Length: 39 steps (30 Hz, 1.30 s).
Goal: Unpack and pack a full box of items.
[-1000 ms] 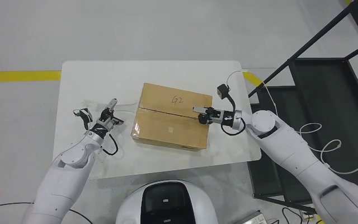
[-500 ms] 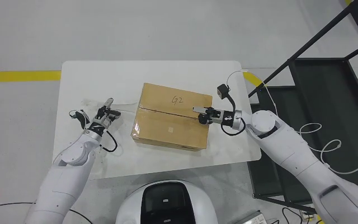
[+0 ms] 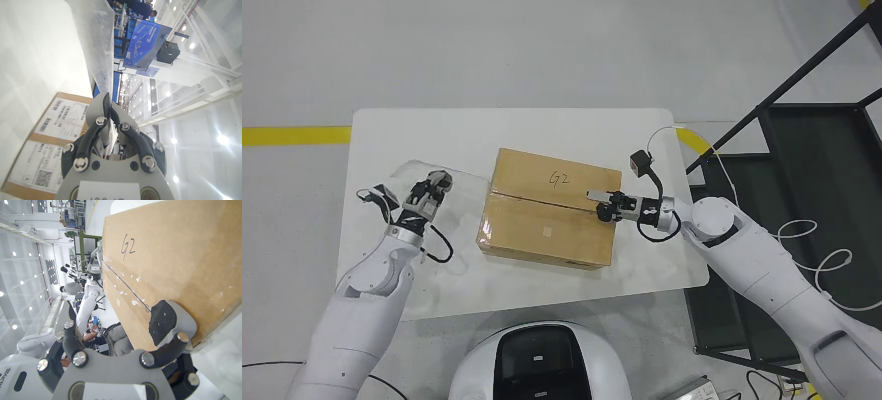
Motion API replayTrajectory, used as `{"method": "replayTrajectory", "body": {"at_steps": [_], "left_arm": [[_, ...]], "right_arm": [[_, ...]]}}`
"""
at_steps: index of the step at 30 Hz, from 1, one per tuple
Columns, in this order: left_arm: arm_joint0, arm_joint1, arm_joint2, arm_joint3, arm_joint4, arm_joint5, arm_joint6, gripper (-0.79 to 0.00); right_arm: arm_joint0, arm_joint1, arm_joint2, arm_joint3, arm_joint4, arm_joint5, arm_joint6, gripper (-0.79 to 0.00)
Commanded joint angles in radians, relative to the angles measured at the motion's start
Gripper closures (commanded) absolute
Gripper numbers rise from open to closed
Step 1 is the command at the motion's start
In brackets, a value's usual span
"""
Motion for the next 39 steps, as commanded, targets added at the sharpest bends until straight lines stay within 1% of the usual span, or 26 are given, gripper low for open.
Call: {"method": "replayTrajectory", "body": {"at_steps": [1,4,9,14,19,26,32,39], "left_arm": [[0.001,-0.001,-0.001,-0.044,0.021,-0.003,-0.004,0.000],[-0.013,-0.004,0.010,-0.091,0.054,0.008,-0.019,0.000],[-0.074,-0.012,0.057,-0.127,0.143,0.054,-0.080,0.000],[-0.136,-0.021,0.118,-0.133,0.225,0.121,-0.164,0.000],[-0.175,-0.033,0.165,-0.120,0.240,0.162,-0.223,0.000],[-0.190,-0.043,0.213,-0.123,0.291,0.193,-0.272,0.000],[-0.189,-0.050,0.242,-0.113,0.335,0.214,-0.282,0.000],[-0.211,-0.060,0.278,-0.088,0.393,0.237,-0.302,0.000]], "right_arm": [[0.000,0.000,0.000,0.000,0.000,0.000,0.000,-0.785],[0.000,0.000,0.000,0.000,0.000,0.000,0.000,-0.785],[0.000,0.000,0.000,0.000,0.000,0.000,0.000,-0.785],[0.000,0.000,0.000,0.000,0.000,0.000,0.000,-0.785],[-0.010,-0.002,0.003,-0.012,-0.013,0.009,-0.016,-0.785],[-0.025,-0.006,0.026,-0.027,-0.043,0.031,-0.012,-0.785],[-0.029,-0.014,0.037,-0.035,-0.072,0.051,-0.018,-0.785],[-0.038,-0.022,0.052,-0.038,-0.093,0.067,-0.016,-0.785]]}}
